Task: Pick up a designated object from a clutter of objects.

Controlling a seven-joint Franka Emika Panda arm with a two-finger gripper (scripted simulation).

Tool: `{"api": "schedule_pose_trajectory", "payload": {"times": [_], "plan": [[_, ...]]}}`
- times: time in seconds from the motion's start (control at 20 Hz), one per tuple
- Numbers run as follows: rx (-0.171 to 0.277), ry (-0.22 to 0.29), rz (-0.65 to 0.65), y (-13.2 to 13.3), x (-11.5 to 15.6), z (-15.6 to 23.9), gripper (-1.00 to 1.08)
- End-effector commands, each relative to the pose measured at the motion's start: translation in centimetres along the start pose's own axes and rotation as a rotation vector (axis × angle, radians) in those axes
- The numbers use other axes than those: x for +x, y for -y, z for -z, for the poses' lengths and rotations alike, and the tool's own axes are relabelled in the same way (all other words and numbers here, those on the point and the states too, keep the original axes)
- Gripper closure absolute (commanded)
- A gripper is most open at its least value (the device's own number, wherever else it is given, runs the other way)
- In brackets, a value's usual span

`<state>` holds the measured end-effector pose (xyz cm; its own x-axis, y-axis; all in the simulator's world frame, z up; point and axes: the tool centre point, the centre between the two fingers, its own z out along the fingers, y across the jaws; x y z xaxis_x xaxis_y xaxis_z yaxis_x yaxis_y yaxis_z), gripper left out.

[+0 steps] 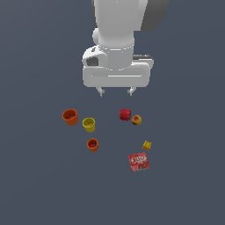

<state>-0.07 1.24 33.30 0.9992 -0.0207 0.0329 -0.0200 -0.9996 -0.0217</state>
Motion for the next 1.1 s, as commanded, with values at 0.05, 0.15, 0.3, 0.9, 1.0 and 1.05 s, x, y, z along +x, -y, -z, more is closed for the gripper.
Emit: {"api": "schedule_pose_trajectory", "payload": {"times": [0.05, 0.15, 0.3, 0.9, 1.0, 1.05], "plan": [[0.000, 0.000, -0.001, 0.0, 0.0, 0.0, -0.92], [0.000, -0.004, -0.006, -0.4, 0.1, 0.2, -0.92], [-0.002, -0.016, -0.026, -1.6, 0.4, 0.6, -0.92], [-0.003, -0.030, -0.055, -3.2, 0.8, 1.0, -0.92], [-0.003, -0.029, -0.067, -3.4, 0.8, 0.6, -0.92], [-0.002, -0.028, -0.076, -3.5, 0.8, 0.3, -0.92]]}}
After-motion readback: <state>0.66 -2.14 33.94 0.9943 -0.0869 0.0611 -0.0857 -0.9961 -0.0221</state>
